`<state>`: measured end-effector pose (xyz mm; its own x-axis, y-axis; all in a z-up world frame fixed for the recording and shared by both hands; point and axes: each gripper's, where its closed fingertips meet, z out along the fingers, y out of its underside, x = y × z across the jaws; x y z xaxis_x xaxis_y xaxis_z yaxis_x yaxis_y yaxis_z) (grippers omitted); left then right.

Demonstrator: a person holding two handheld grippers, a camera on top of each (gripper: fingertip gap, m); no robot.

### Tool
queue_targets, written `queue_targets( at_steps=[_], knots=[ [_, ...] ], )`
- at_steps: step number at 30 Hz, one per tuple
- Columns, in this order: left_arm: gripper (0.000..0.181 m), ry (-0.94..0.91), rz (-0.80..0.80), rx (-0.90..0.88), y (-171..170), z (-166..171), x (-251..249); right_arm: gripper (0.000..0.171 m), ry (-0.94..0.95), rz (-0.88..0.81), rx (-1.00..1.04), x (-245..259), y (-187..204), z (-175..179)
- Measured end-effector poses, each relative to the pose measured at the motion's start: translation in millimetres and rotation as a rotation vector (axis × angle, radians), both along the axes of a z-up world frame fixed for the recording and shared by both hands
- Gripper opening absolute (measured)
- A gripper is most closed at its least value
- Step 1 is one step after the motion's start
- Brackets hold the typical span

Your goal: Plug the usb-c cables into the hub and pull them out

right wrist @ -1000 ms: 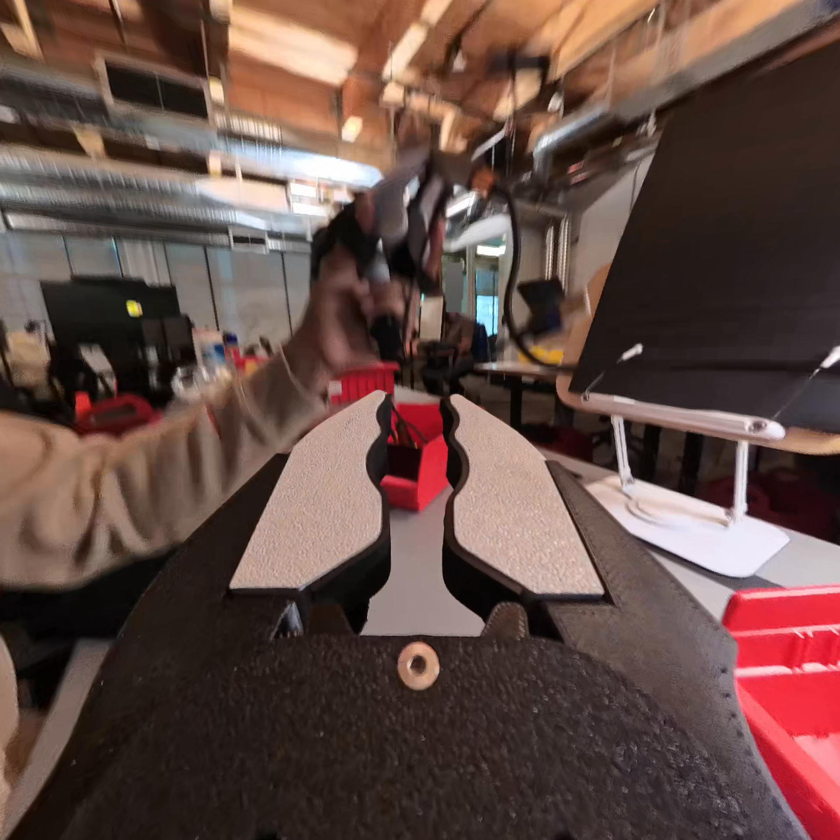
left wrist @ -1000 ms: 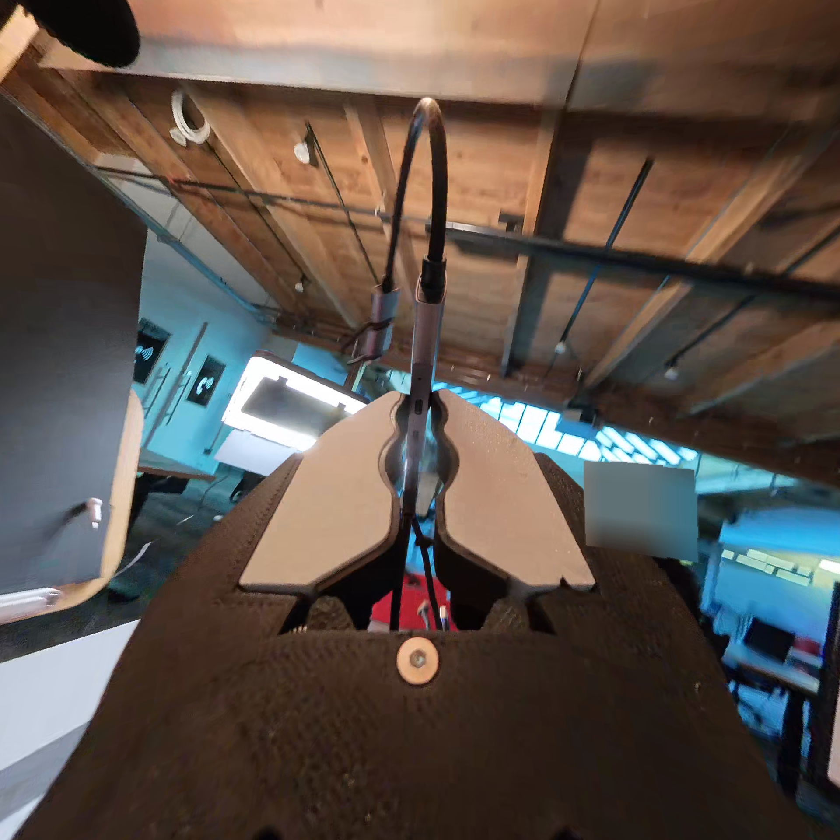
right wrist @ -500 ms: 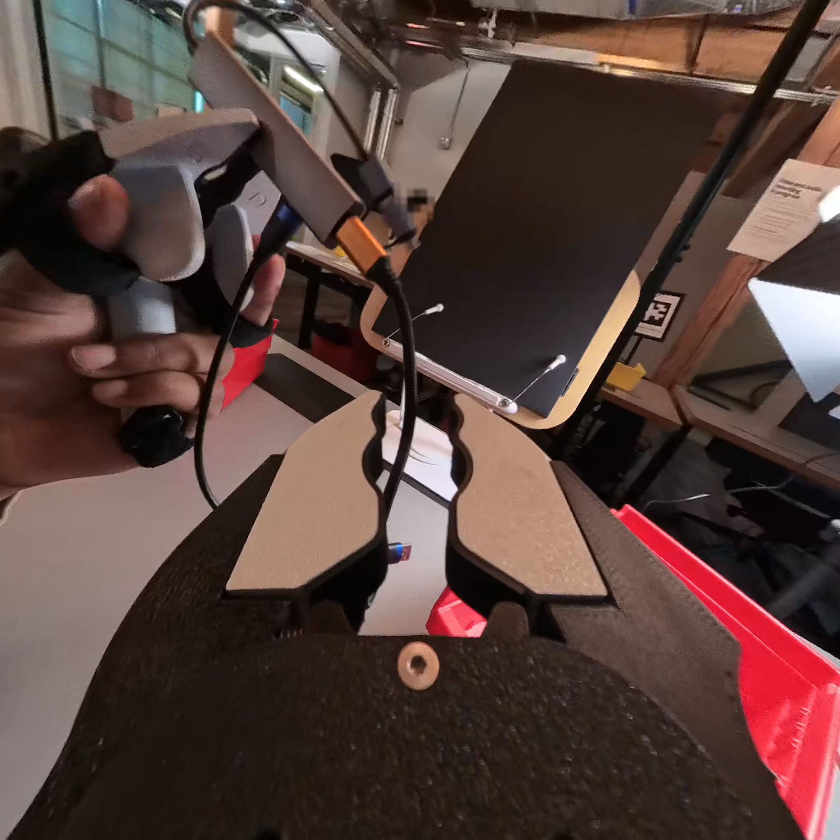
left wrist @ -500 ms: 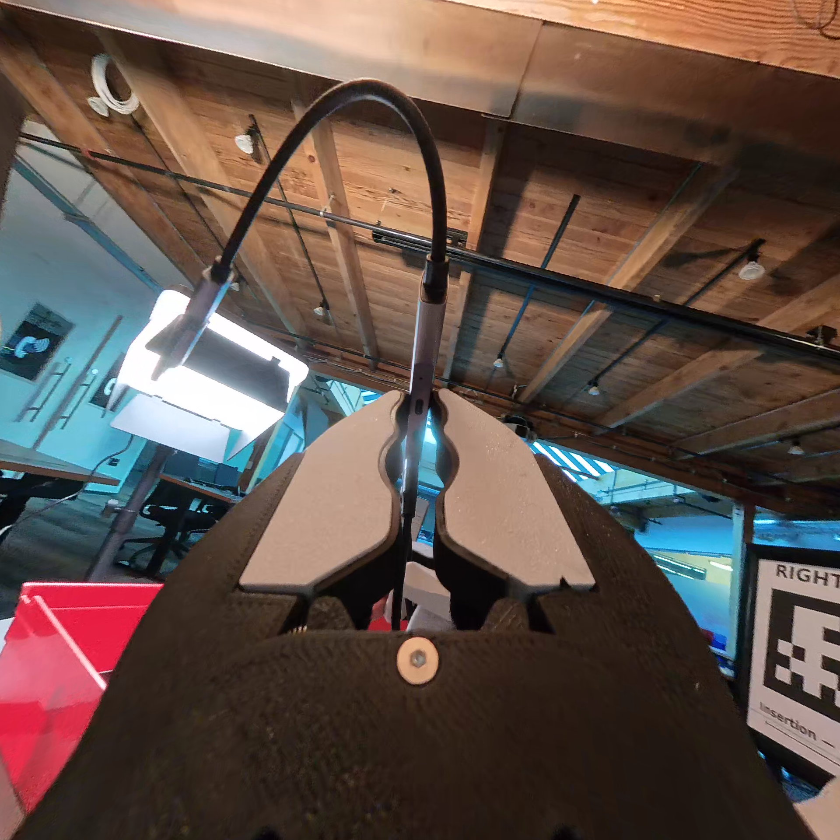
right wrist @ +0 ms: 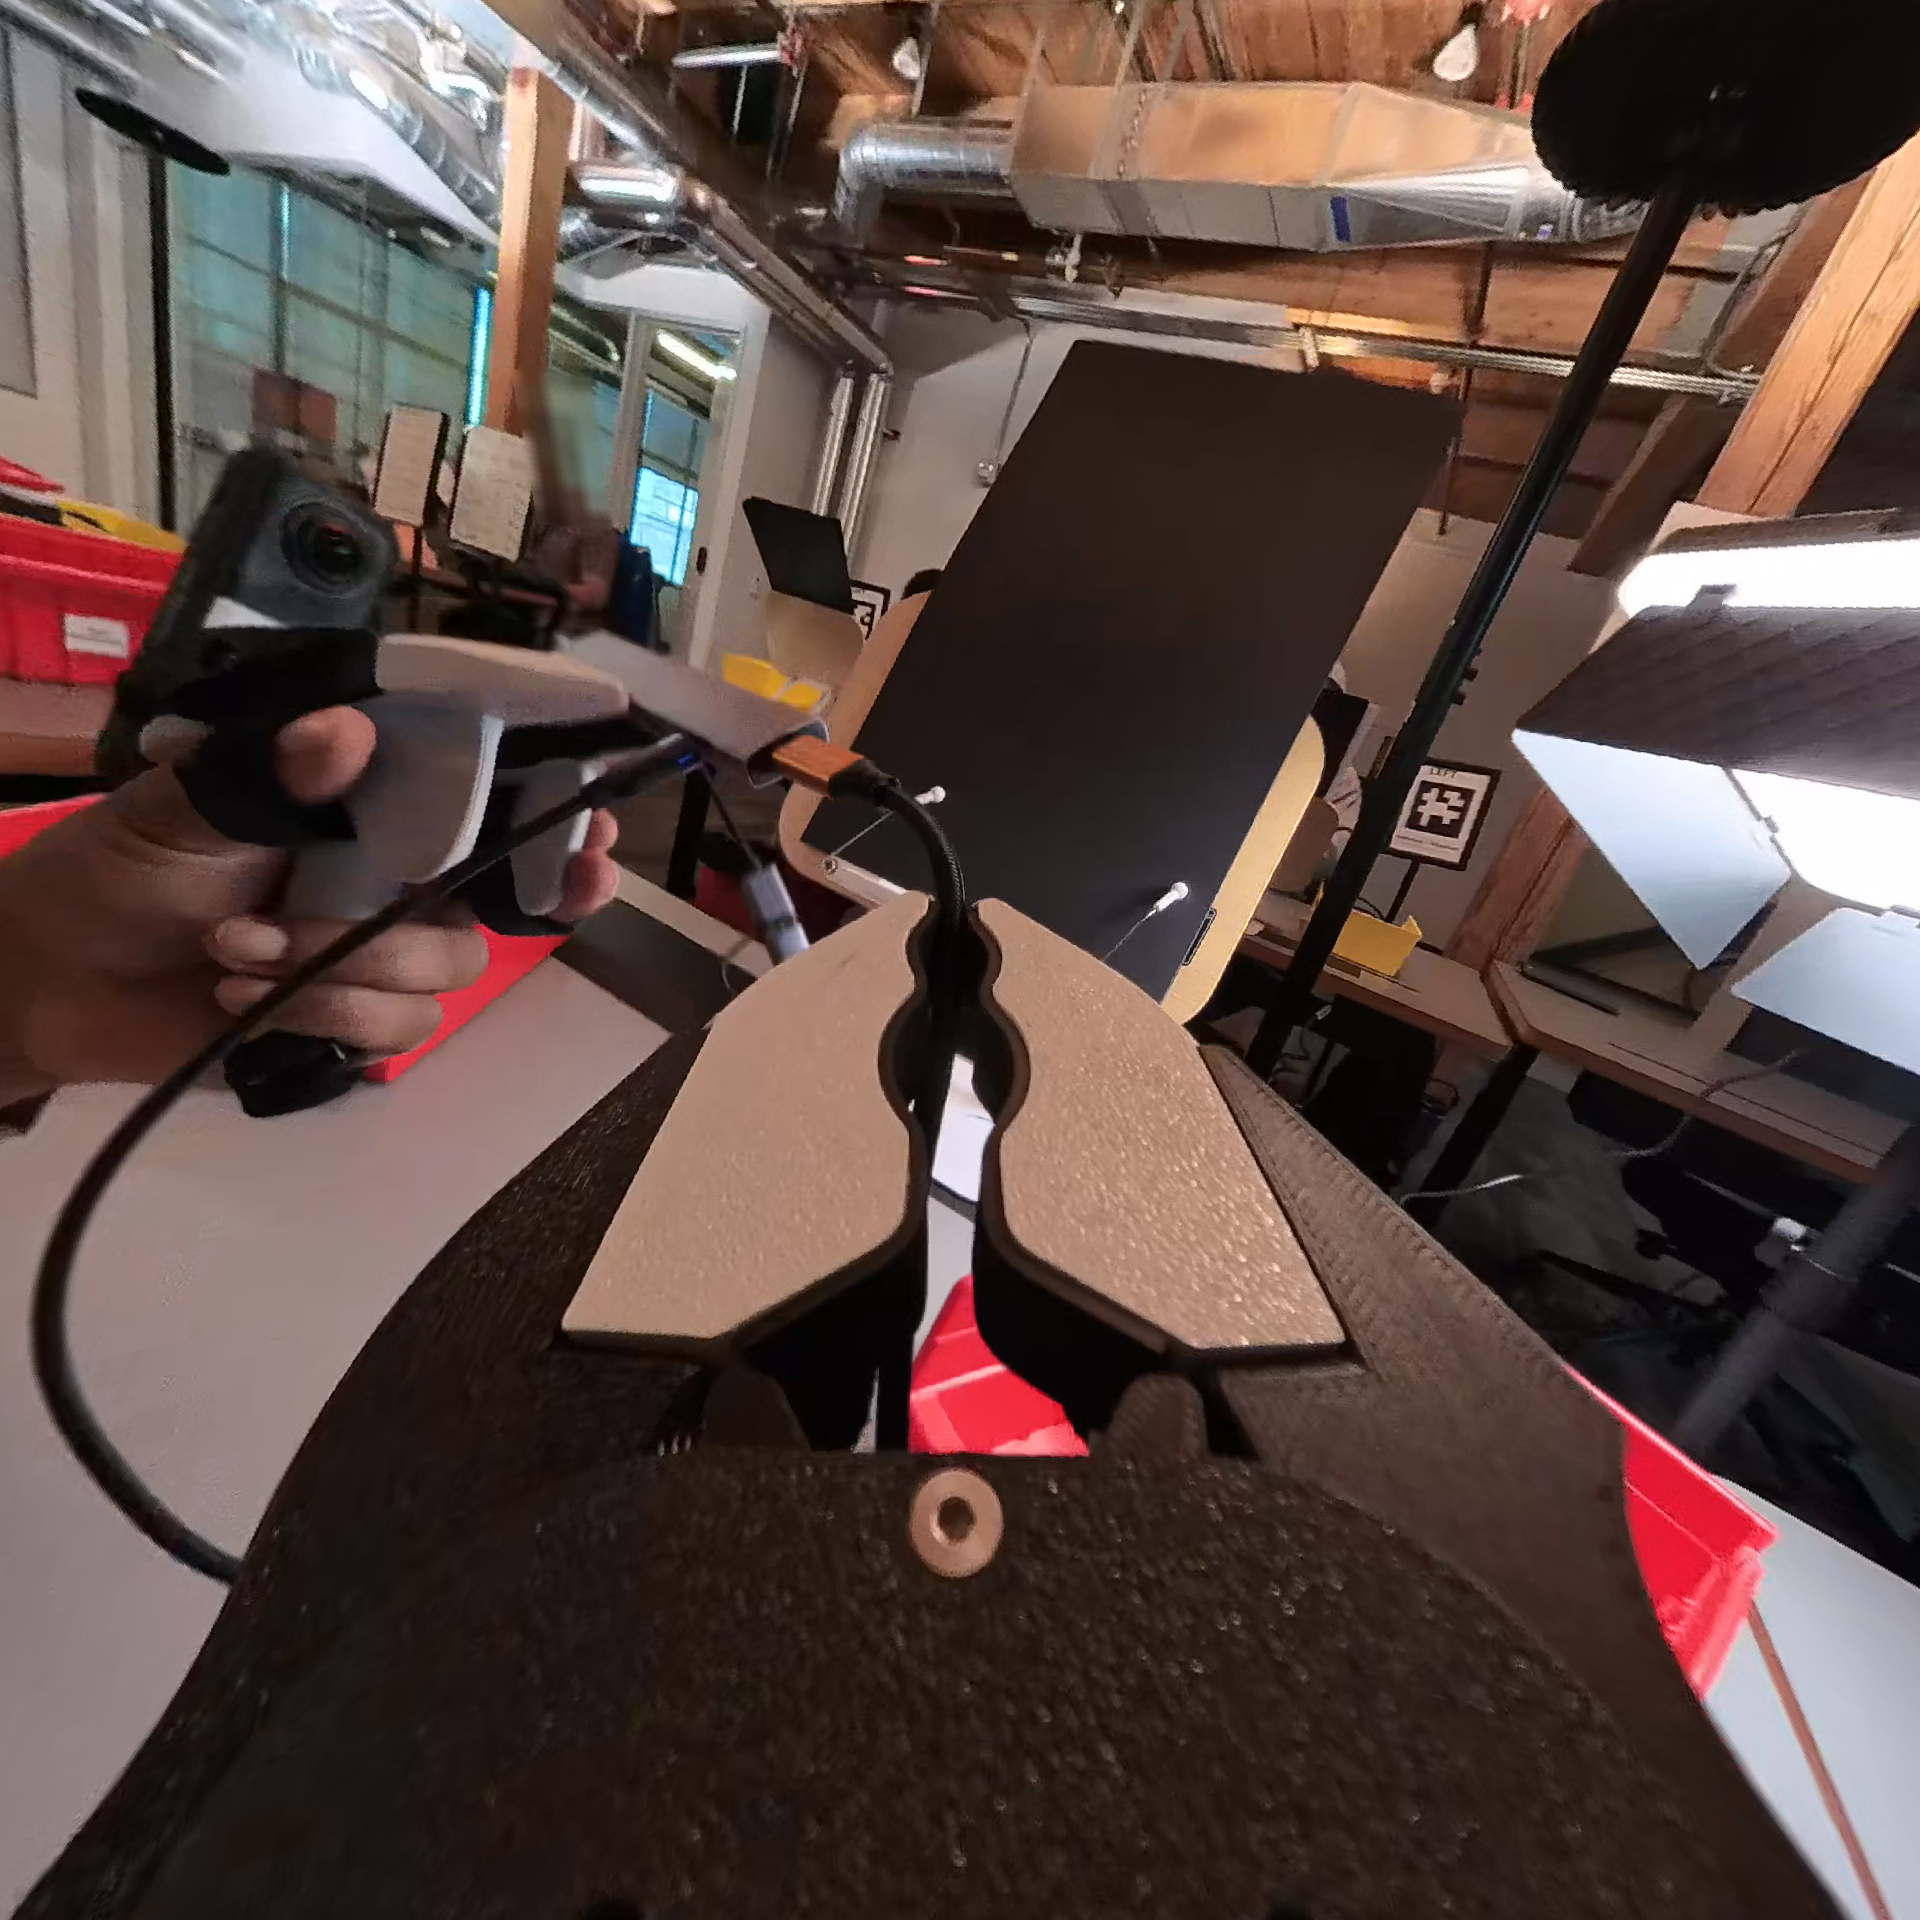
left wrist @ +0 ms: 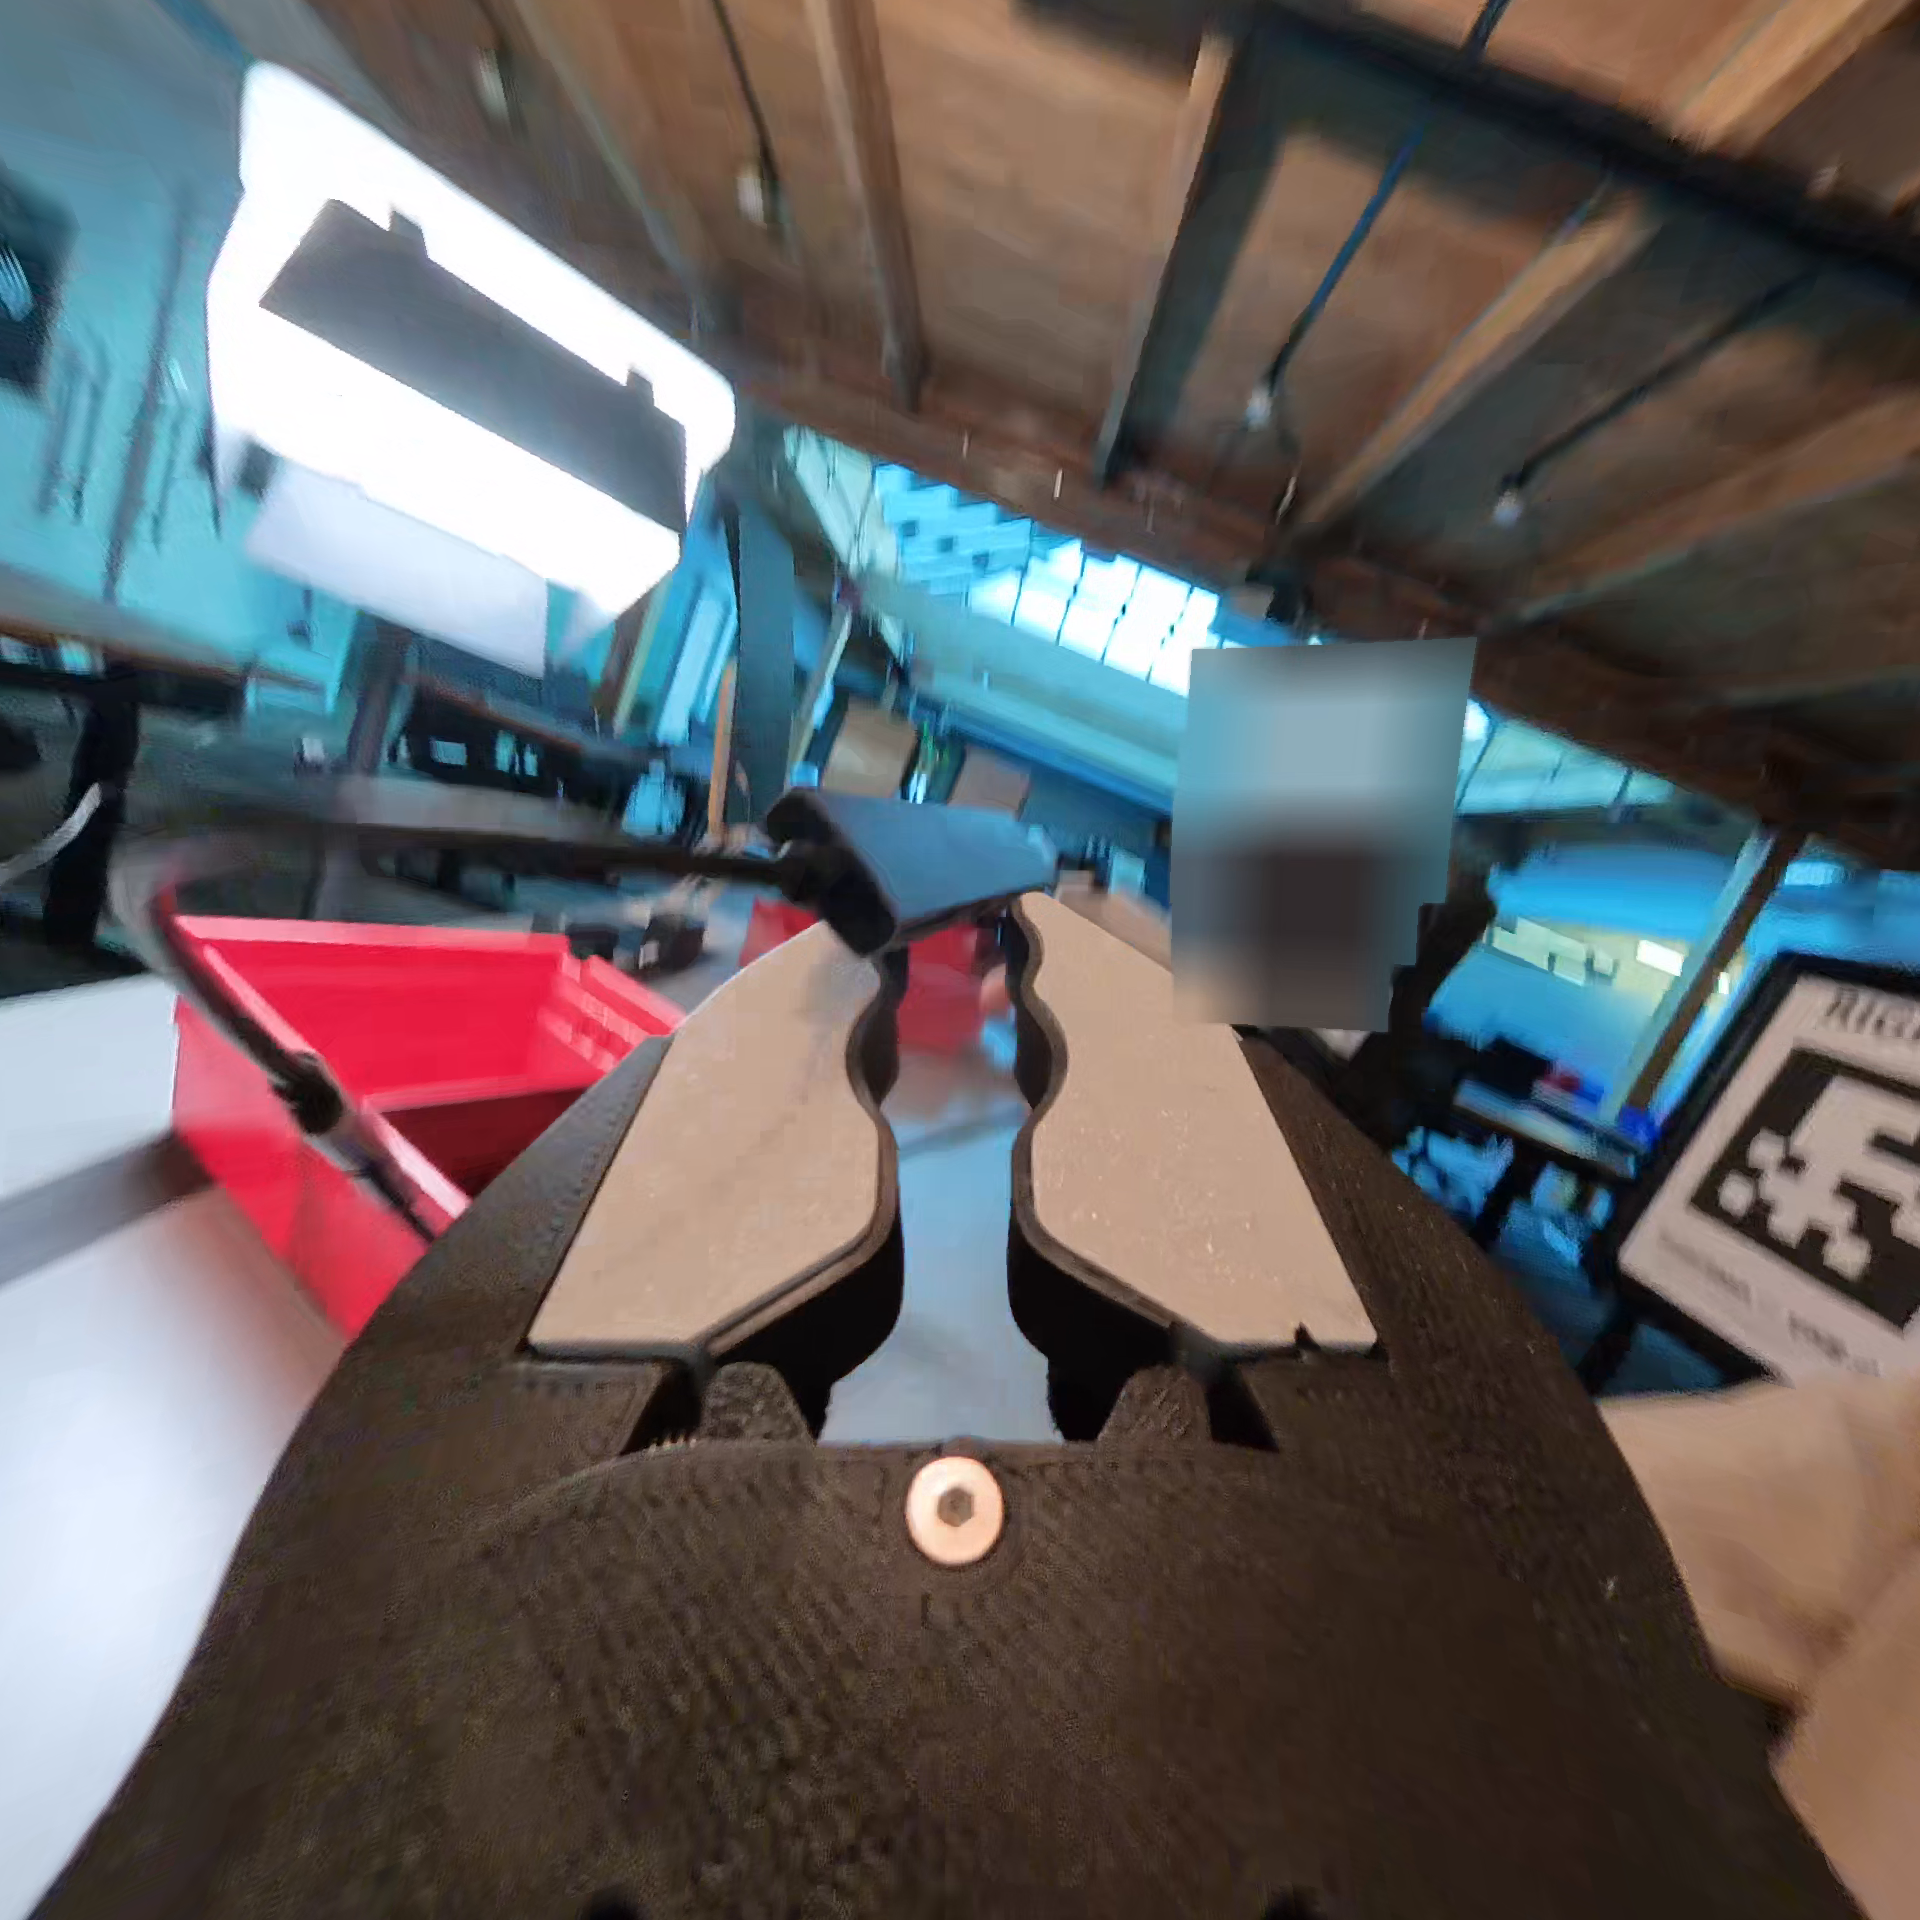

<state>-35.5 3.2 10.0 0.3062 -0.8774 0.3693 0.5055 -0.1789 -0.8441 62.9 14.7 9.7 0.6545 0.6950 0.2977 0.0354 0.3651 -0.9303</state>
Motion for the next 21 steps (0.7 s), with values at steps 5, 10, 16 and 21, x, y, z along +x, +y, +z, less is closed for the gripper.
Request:
queue_targets(
  at_steps=[5,10,16,21],
  knots=[
    [0.029,0.440,-0.202,-0.095,-43,-79,1,0.002,-0.127,0.043,0.068,7,-14,6],
    [0.030,0.824,0.101,0.079,-53,-107,-43,0.003,-0.297,0.130,0.116,3,-28,5],
    [0.055,0.876,-0.003,0.289,-68,-96,21,0.003,-0.358,0.264,0.183,-7,-55,26],
    [0.056,0.702,-0.391,0.289,-84,-75,52,0.003,-0.342,0.483,0.239,-18,-97,28]
  ],
)
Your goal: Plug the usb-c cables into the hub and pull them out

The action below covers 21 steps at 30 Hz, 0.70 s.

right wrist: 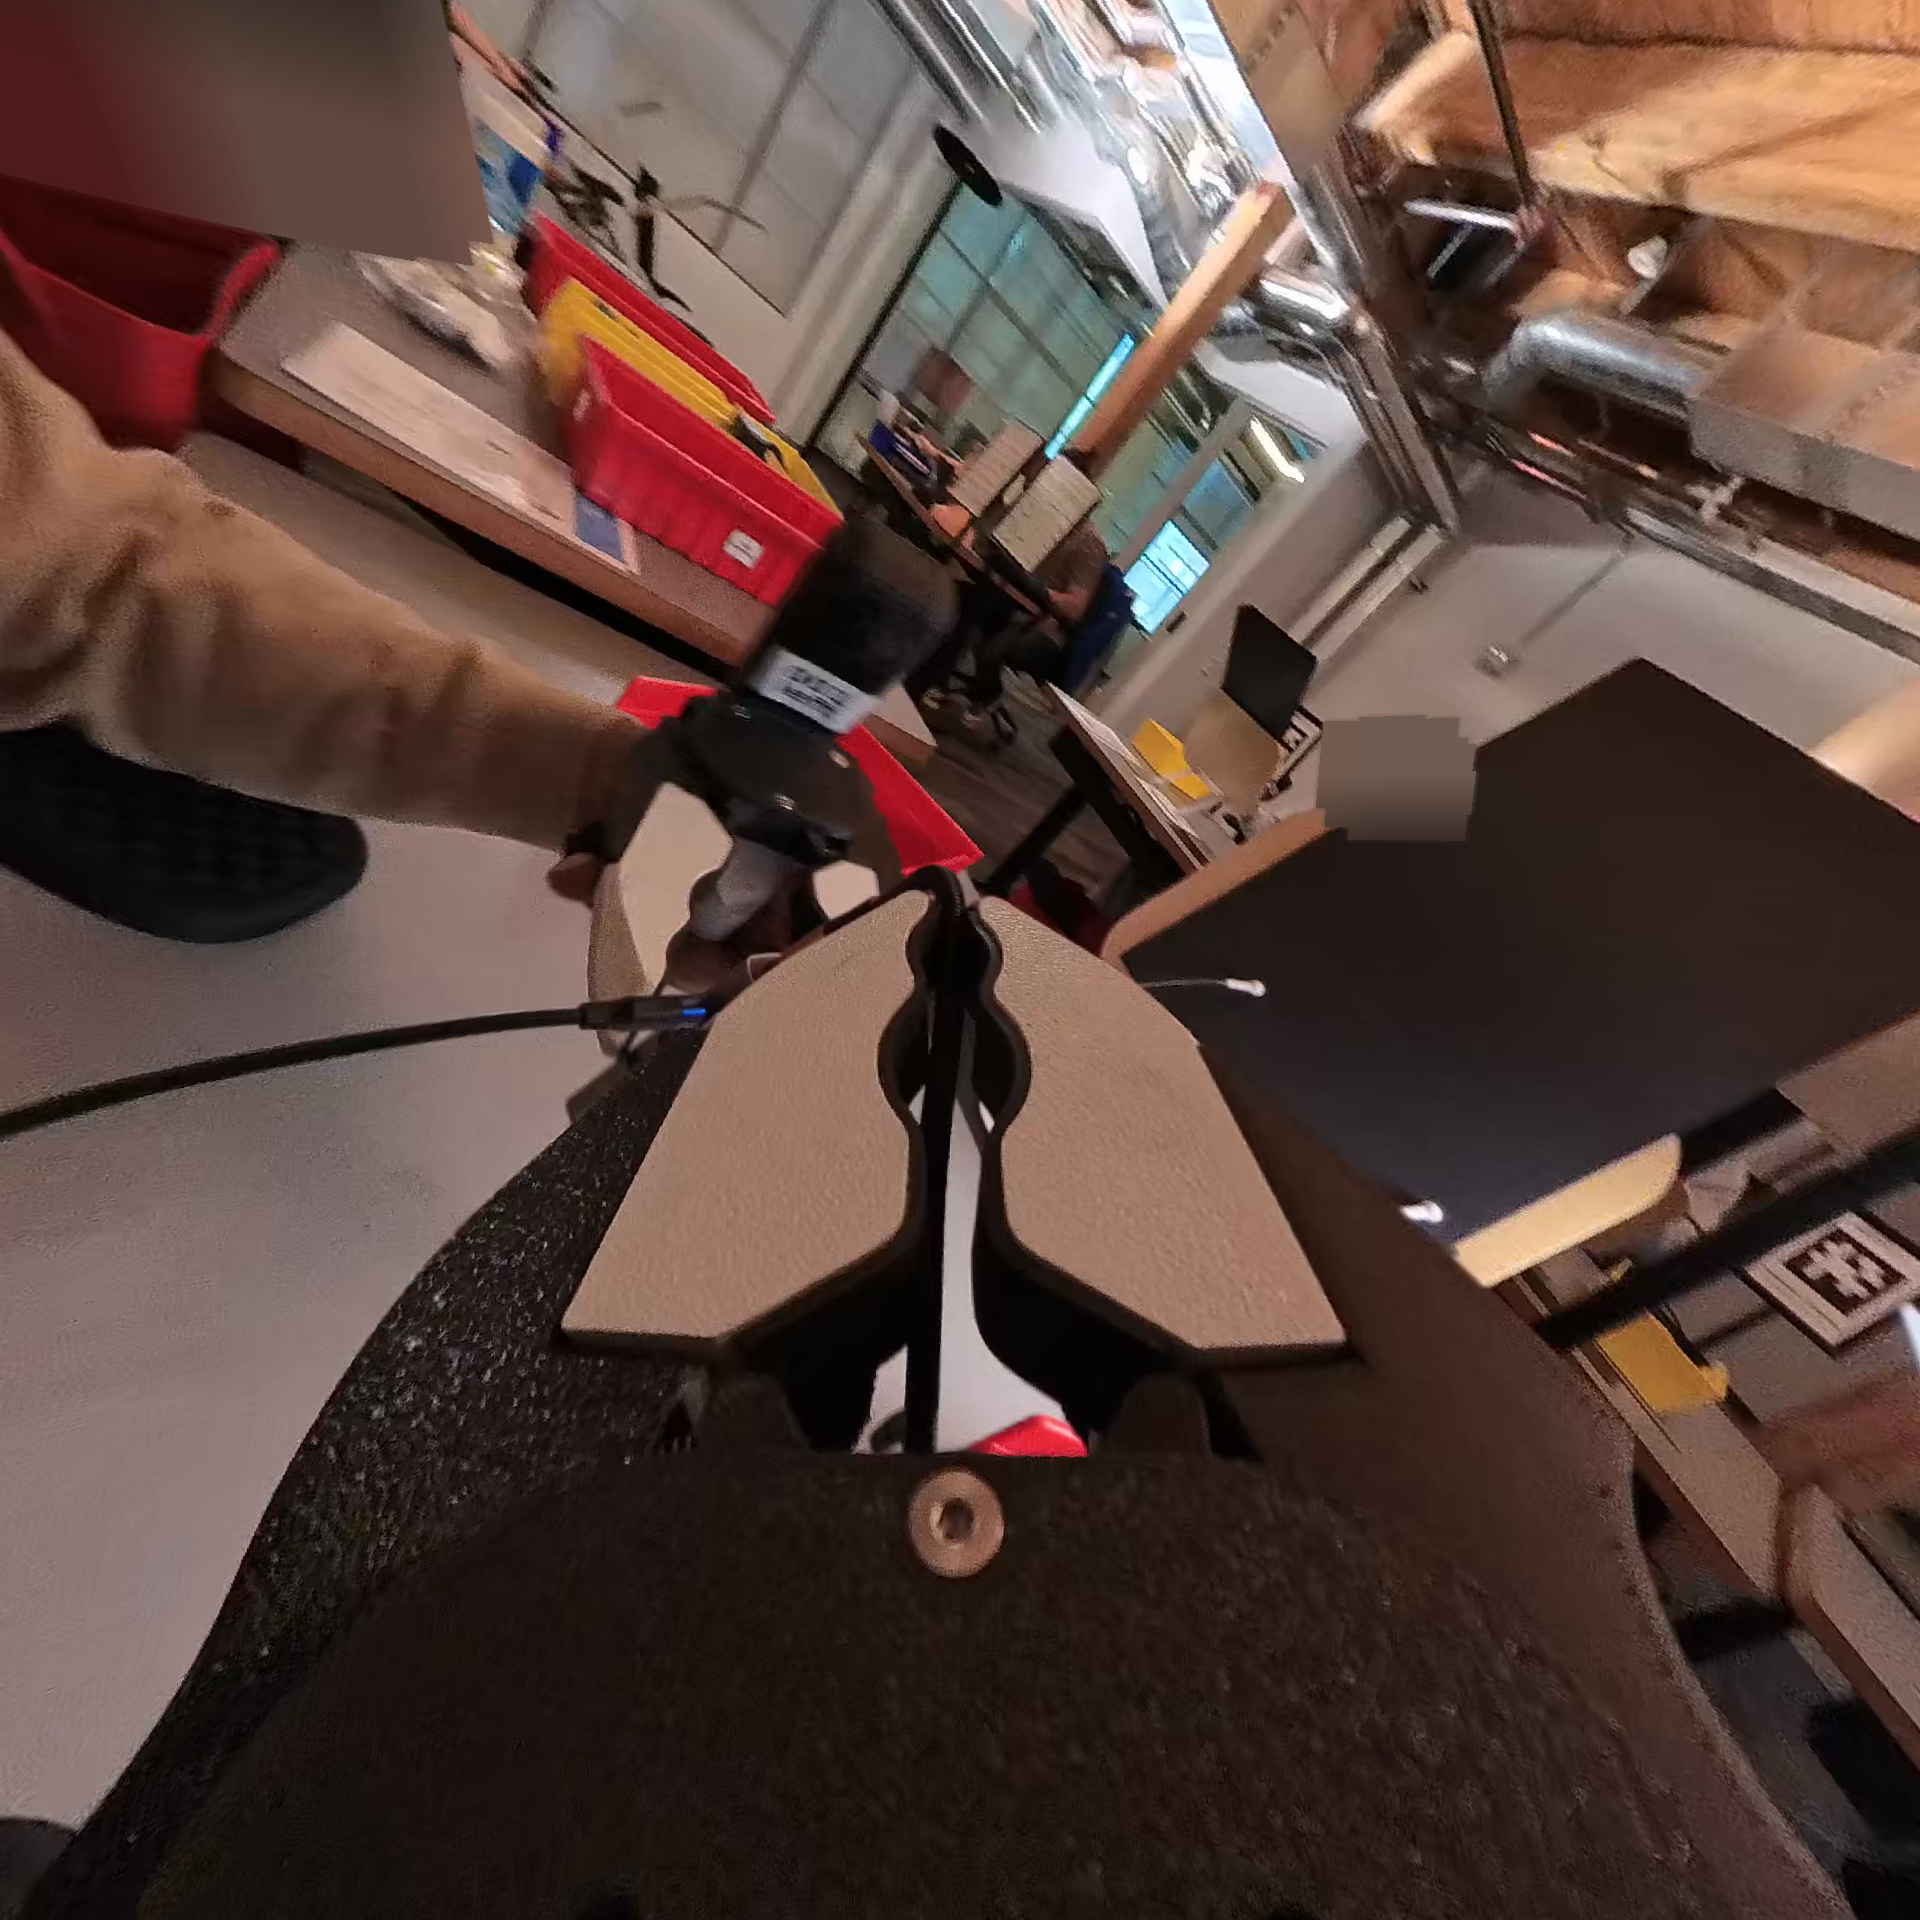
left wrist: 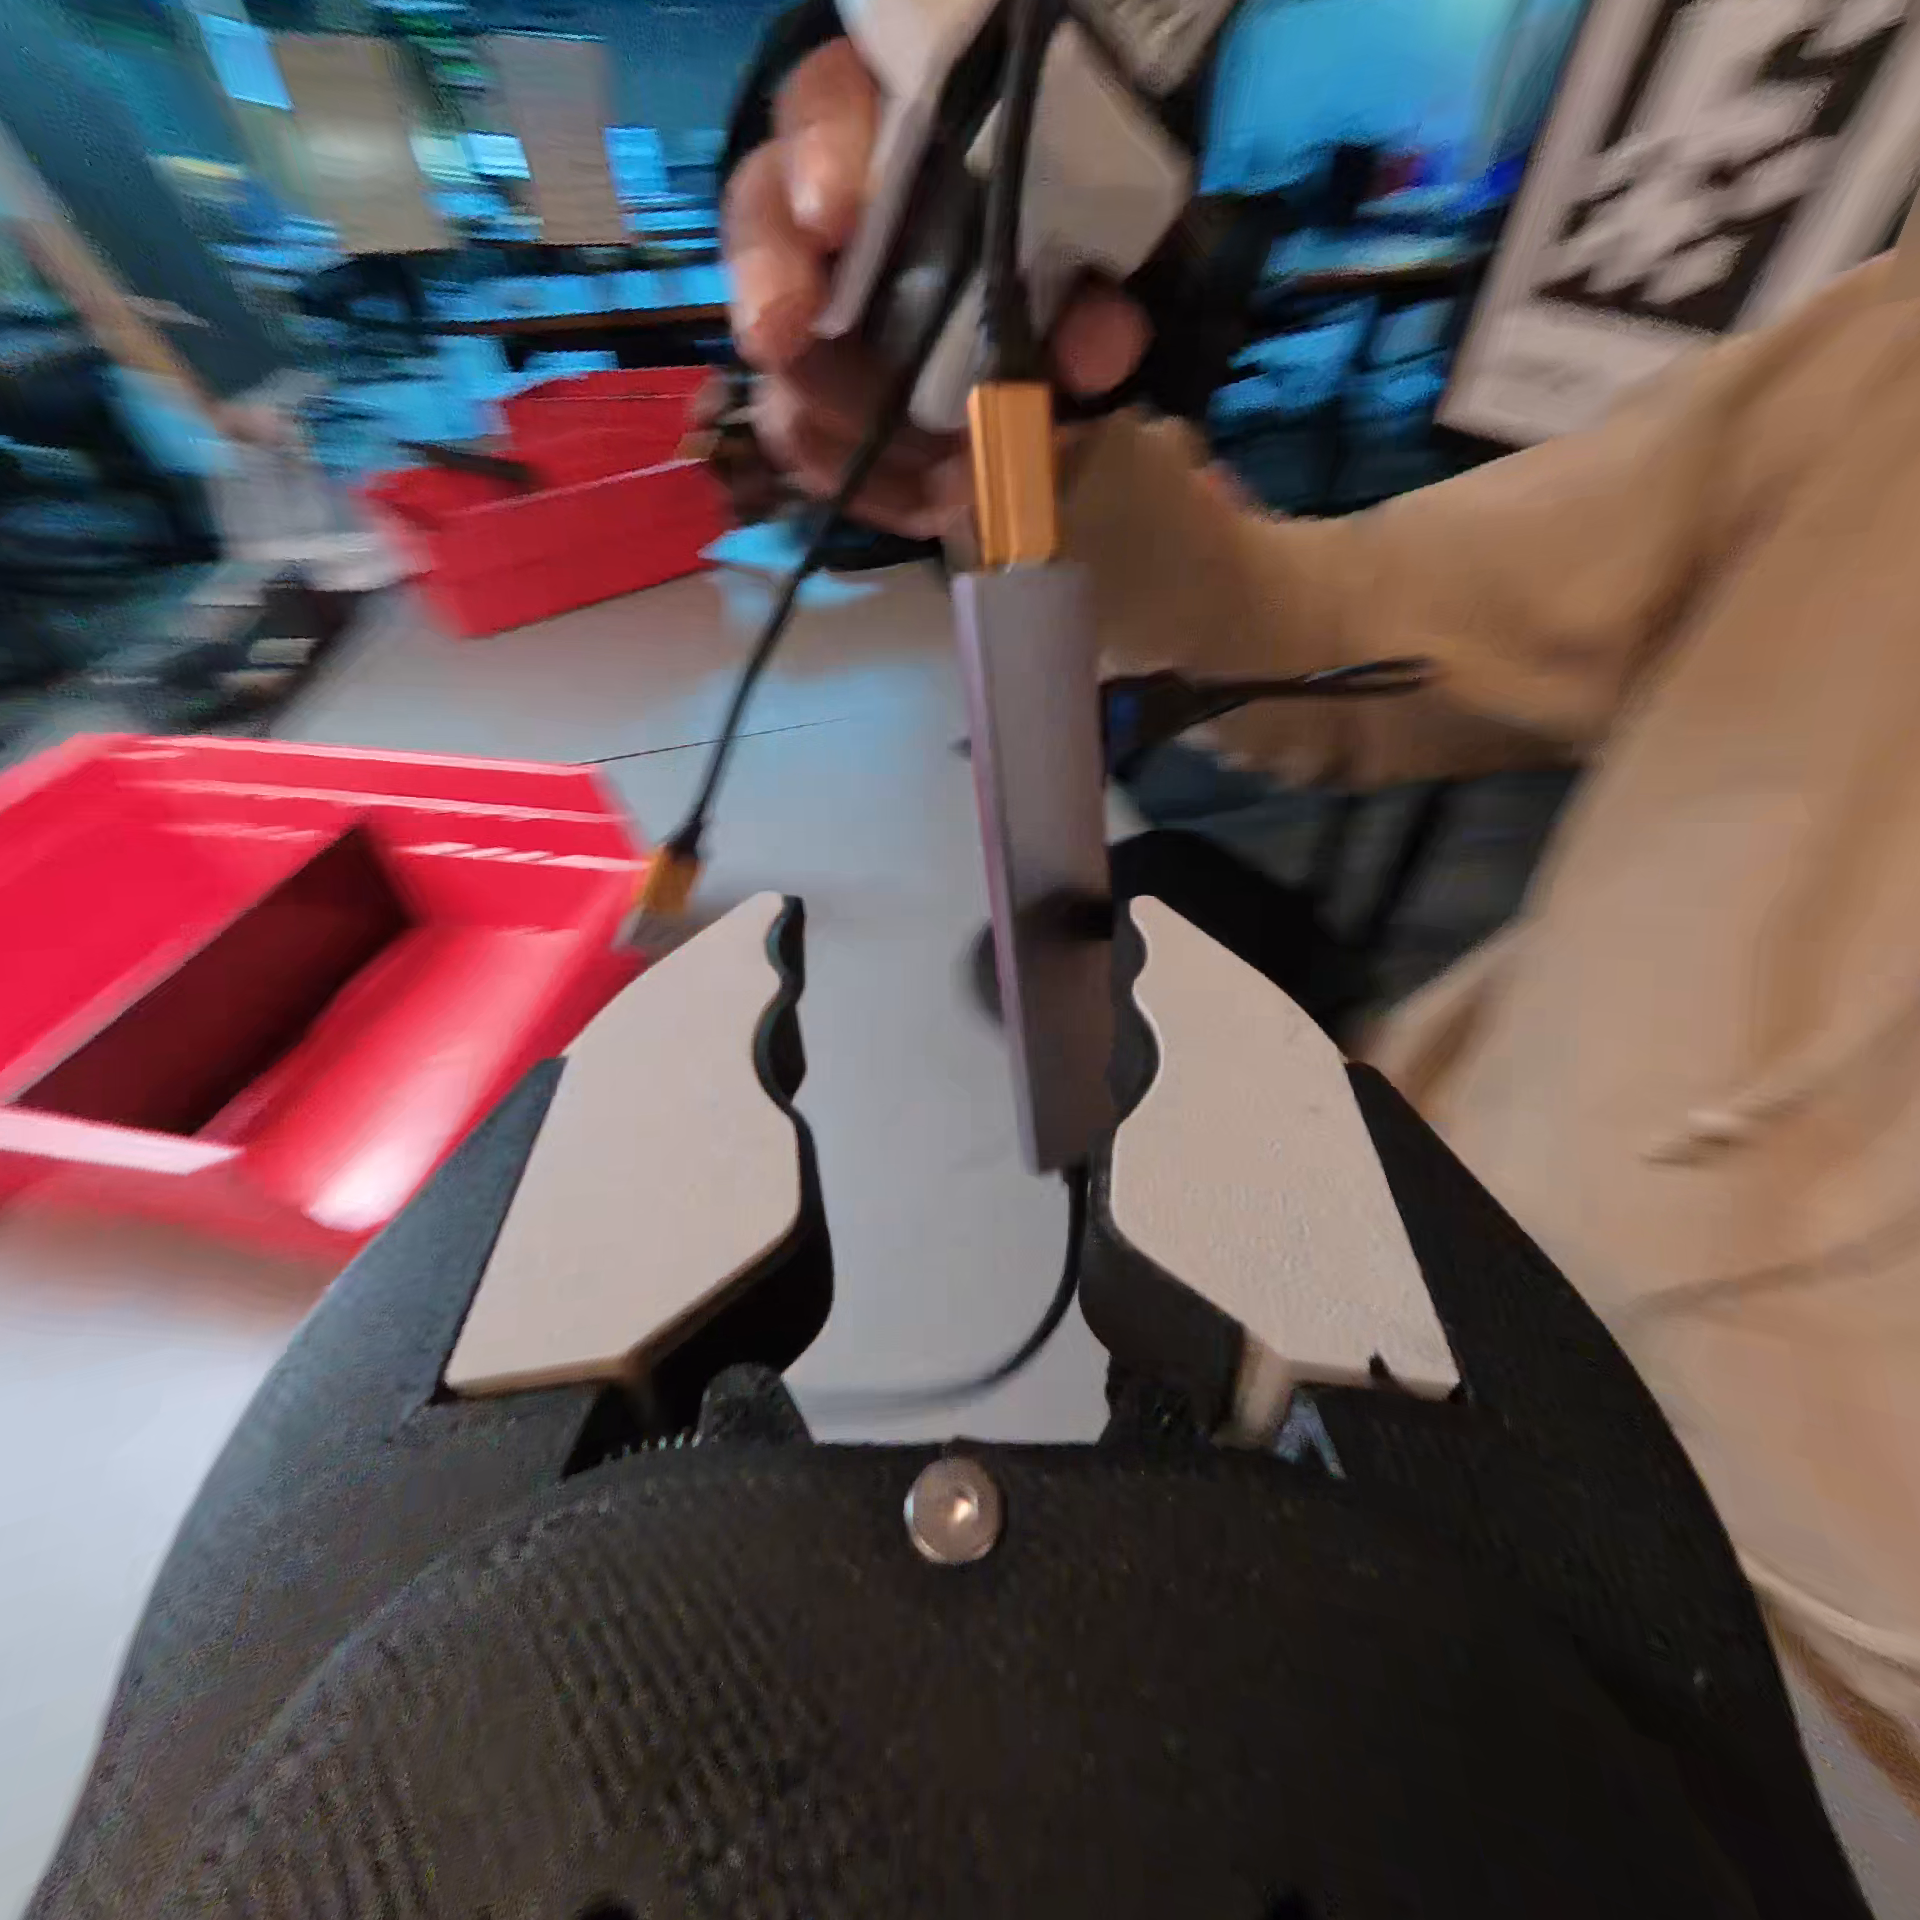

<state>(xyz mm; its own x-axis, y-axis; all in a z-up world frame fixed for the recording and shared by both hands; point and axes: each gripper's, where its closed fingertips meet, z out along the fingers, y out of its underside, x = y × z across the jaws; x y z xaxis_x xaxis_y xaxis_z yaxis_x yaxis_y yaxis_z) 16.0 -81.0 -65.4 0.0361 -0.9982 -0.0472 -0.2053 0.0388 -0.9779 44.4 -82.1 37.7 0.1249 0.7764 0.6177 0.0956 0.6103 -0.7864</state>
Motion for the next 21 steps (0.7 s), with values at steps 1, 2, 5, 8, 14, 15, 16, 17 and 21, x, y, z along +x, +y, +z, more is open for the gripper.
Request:
queue_targets(
  at_steps=[1,2,5,8,14,15,16,17,21],
  knots=[
    [0.052,-0.015,-0.121,-0.077,-15,1,2,0.003,0.001,0.016,0.006,-1,-3,-2],
    [0.048,-0.018,-0.234,-0.143,-30,0,4,0.003,0.003,0.026,0.011,-2,-4,-5],
    [0.016,-0.055,-0.351,-0.155,-53,-8,6,0.003,0.028,0.047,-0.032,-2,-3,-18],
    [0.014,-0.039,-0.216,-0.187,-38,-12,8,0.004,0.108,-0.019,-0.119,3,18,-27],
    [0.010,-0.029,0.208,-0.106,21,6,-34,0.034,0.451,-0.268,-0.365,46,71,-10],
    [0.010,-0.029,0.269,-0.089,29,9,-43,0.032,0.499,-0.241,-0.378,52,67,-6],
    [0.010,-0.031,0.310,-0.073,35,12,-50,0.026,0.493,-0.183,-0.402,49,59,-8],
    [0.009,-0.028,0.339,-0.062,39,14,-55,0.026,0.451,-0.118,-0.445,37,52,-15],
    [0.009,0.073,0.440,0.005,47,3,-56,0.038,0.342,0.039,-0.557,-26,34,-46]
  ],
)
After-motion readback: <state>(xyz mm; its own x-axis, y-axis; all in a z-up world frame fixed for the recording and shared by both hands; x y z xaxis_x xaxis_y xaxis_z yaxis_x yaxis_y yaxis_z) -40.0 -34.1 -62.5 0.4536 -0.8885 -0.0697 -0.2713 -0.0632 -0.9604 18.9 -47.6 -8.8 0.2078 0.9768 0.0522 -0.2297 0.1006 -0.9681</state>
